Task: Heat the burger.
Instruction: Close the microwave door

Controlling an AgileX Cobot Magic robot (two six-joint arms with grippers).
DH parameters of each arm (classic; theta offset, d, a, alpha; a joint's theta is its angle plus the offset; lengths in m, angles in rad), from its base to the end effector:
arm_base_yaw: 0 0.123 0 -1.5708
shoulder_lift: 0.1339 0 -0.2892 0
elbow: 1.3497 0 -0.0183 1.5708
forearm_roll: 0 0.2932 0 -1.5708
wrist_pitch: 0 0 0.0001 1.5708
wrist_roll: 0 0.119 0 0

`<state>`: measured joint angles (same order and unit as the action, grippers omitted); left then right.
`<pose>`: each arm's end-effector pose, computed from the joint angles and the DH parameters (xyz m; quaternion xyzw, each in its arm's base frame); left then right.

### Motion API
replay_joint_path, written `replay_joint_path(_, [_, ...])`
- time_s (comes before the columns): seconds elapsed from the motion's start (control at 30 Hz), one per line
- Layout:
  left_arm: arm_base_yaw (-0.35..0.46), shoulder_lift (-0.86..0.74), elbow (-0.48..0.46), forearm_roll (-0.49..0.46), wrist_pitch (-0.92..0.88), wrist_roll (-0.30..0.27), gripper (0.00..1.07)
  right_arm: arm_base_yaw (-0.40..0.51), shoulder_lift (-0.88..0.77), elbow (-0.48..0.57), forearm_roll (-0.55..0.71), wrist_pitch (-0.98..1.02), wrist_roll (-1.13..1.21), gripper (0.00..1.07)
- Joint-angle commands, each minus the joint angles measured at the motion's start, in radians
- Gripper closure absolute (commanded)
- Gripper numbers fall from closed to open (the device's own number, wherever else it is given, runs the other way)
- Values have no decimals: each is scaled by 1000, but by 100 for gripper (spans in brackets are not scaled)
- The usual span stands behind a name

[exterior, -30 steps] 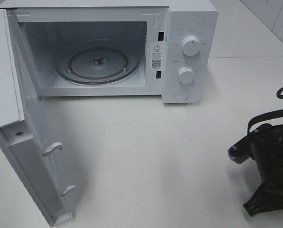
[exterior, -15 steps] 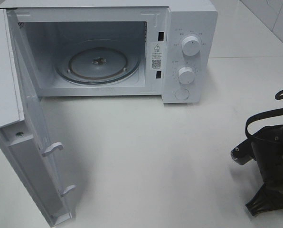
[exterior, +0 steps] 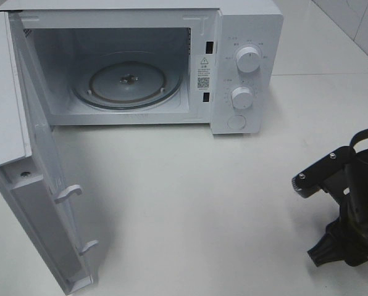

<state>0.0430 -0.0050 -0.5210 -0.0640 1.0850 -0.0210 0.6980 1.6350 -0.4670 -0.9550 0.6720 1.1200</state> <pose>0.0485 -0.0047 0.2899 -0.0252 0.8520 -0.0262 0.5223 0.2052 0.0931 0.0542 -0.1904 0.9453 -0.2187 0.1494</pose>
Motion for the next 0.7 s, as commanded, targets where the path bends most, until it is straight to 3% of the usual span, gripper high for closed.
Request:
replay_joint_path(0.03, [0,-9,3,0,-14,0,7,47,-90,-4,43,-42,-98,52])
replay_joint_path(0.23, [0,-9,3,0,-14,0,7,79,-221,-4,169,-115,-223,47])
replay_joint_path(0.3, [0,-9,3,0,-14,0,7,79,-324,-10,297,-161,-364,34])
replay_joint_path(0.4, [0,-9,3,0,-14,0,7,79,-395,-48,395,-141,-480,25])
replay_joint_path(0.5, [0,-9,3,0,-14,0,7,79,-412,-63,421,-124,-514,24])
replay_joint_path(0.57, [0,-9,3,0,-14,0,7,79,-490,-147,541,-15,-660,25])
replay_joint_path(0.7, [0,-9,3,0,-14,0,7,79,-534,-197,615,72,-762,27])
